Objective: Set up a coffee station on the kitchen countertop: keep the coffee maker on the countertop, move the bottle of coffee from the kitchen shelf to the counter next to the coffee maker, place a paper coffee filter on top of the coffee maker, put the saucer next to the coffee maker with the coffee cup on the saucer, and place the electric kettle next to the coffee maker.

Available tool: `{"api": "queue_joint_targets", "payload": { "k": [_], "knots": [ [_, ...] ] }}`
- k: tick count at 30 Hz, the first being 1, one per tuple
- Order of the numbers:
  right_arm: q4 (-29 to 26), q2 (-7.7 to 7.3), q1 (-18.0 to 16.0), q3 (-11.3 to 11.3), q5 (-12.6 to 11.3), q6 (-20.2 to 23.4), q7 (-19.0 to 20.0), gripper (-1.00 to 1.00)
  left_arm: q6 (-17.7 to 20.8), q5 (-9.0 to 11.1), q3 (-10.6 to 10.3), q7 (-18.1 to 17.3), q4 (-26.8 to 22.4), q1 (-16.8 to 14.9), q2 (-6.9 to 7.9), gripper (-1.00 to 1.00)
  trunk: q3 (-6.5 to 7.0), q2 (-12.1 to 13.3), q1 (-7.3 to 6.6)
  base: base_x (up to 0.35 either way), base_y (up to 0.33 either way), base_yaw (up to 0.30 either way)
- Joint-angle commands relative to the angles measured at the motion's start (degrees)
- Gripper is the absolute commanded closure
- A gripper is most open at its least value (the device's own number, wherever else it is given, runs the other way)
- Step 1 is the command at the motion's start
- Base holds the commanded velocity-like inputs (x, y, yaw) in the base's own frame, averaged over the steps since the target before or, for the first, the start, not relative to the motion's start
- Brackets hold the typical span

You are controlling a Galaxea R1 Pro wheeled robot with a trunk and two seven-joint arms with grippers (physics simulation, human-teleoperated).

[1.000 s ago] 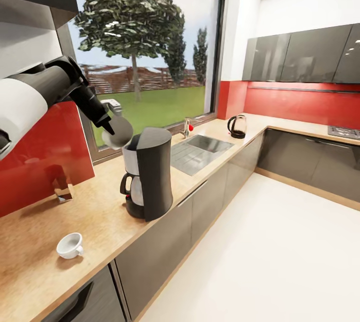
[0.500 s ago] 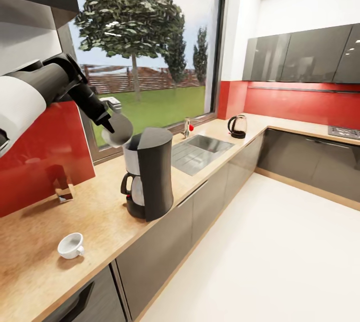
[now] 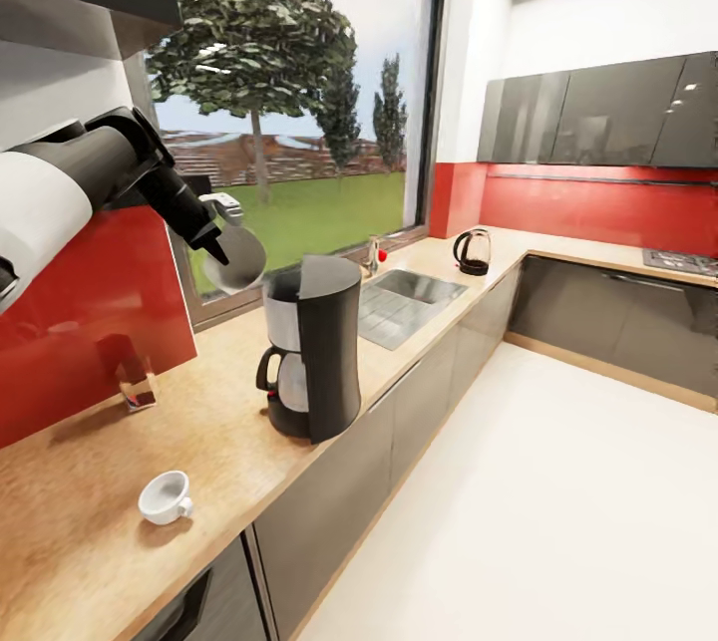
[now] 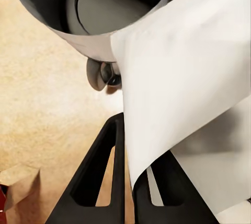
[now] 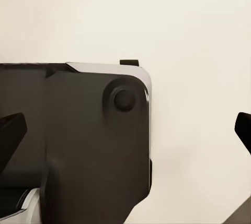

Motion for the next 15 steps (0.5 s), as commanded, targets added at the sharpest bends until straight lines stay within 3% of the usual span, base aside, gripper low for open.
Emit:
{"api": "queue_joint_targets", "payload": {
  "k": [1, 8, 15],
  "knots": [
    [0.1, 0.01, 0.0, 0.0, 0.0, -0.2, -0.1, -1.0, 0.4, -0.6, 0.2, -0.6, -0.1, 0.0, 0.04, 1.0, -0.01, 0.0, 0.02, 0.0, 0.037, -0.081],
    [0.1, 0.01, 0.0, 0.0, 0.0, -0.2, -0.1, -1.0, 0.4, -0.6, 0.2, -0.6, -0.1, 0.1, 0.05, 1.0, 0.06, 0.0, 0.02, 0.0, 0.011, -0.05],
    [0.1, 0.01, 0.0, 0.0, -0.1, -0.2, -0.1, -1.0, 0.4, -0.6, 0.3, -0.6, -0.1, 0.2, 0.13, 1.0, 0.25, 0.0, 0.02, 0.0, 0.001, -0.207]
  ]
}}
